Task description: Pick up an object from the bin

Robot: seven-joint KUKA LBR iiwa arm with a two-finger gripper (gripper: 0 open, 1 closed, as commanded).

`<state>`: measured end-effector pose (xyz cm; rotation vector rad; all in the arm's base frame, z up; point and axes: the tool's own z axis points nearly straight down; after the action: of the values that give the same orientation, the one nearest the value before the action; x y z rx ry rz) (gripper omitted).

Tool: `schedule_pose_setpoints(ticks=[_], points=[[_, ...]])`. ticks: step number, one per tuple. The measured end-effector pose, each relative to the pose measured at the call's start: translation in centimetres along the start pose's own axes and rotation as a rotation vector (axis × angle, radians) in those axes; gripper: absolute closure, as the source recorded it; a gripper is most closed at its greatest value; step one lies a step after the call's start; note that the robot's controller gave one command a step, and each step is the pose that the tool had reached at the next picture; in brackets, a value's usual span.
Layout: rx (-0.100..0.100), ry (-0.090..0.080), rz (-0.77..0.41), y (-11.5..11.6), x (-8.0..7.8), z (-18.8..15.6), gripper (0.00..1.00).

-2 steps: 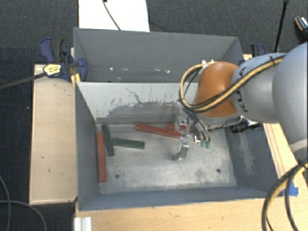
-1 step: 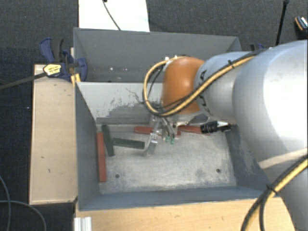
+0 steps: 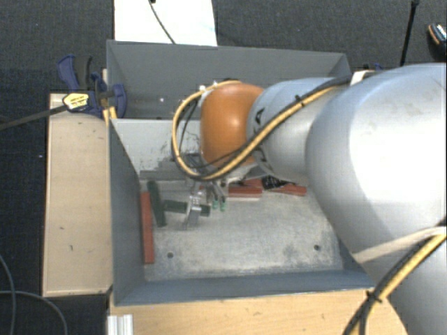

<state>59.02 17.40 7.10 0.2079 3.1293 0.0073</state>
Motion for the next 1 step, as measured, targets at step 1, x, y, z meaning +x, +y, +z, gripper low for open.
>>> schedule_pose_setpoints(ticks=[1], points=[[0.003,0.0,0.003,-0.31,-0.08,0.02,1.0]])
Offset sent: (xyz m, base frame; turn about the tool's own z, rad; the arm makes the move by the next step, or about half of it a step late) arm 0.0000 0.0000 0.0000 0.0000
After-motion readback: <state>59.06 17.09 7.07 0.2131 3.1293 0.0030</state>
